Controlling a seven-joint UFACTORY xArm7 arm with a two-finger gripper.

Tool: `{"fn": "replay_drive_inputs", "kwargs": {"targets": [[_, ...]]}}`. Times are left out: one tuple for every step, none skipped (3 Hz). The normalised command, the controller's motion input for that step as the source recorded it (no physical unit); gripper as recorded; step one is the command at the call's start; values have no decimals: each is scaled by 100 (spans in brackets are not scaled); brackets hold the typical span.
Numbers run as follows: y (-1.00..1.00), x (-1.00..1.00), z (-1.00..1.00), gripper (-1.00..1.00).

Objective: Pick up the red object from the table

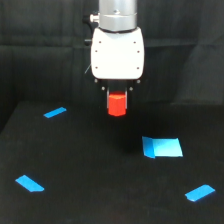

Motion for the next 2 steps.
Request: {"fn": "replay_drive_inputs", "kwargs": {"targets": [[7, 10, 9, -100], [0, 1, 17, -92]]}}
